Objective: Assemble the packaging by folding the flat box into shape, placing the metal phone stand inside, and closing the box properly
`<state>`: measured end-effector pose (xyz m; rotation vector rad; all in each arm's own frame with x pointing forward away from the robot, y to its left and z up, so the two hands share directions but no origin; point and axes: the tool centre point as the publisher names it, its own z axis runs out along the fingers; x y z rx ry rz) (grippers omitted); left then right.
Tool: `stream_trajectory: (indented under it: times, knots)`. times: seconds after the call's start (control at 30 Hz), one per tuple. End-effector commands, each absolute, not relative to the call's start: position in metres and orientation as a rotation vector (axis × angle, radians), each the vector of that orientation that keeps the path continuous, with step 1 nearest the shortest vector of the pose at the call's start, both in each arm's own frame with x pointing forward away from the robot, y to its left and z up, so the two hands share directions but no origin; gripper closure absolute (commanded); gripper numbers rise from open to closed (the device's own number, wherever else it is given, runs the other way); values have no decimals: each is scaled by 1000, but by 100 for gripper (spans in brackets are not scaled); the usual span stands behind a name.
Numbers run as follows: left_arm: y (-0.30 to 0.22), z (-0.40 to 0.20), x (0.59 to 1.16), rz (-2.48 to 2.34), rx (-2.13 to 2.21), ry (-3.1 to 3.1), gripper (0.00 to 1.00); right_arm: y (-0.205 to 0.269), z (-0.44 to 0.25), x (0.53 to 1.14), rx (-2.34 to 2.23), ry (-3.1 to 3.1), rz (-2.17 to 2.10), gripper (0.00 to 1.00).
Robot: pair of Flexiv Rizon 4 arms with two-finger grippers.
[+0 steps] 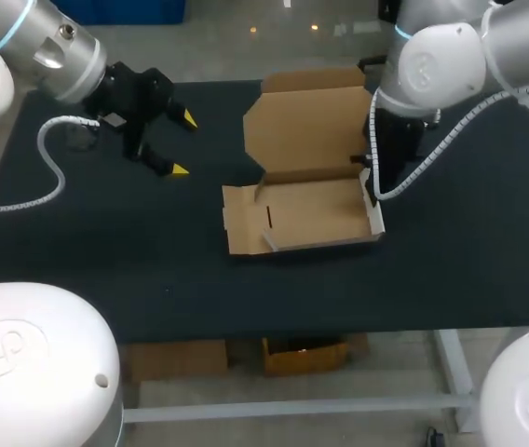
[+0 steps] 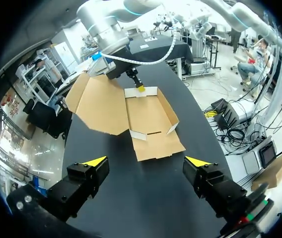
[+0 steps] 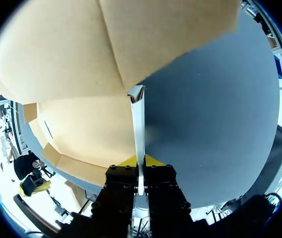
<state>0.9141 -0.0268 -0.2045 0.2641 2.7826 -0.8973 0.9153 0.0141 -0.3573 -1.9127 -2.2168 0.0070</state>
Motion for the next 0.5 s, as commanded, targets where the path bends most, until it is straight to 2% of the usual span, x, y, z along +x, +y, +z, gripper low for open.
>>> stream_trajectory:
  times: [0.03,0.5]
  knots:
    - [-27,-204,913,-892,264,2785,0,13,-355,918,-1895,-2200,37,100]
    - [-27,-204,913,-892,264,2785,0,19,-360,915,-1877,-2147,112,100]
